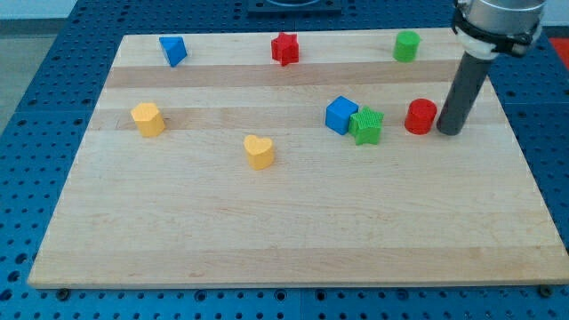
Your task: Slide the heart parallel to the hexagon
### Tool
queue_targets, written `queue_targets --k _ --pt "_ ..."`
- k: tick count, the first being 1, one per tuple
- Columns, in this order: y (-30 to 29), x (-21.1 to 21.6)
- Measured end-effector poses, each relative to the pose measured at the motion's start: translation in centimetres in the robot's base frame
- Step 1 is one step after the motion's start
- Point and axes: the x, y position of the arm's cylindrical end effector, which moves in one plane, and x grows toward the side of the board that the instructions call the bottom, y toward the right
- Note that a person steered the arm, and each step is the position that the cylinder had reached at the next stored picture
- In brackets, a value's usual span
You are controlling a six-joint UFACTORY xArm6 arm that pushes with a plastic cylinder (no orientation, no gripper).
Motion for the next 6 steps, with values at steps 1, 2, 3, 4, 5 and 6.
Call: queue_targets --k 1,2,3,4,5,6 --pt "0.1 3.8" --pt "-3.1 5.4" --pt "-7.9 5.4" --pt "-13.1 5.4" --pt "-18.1 4.4" --pt "-21.9 2.1"
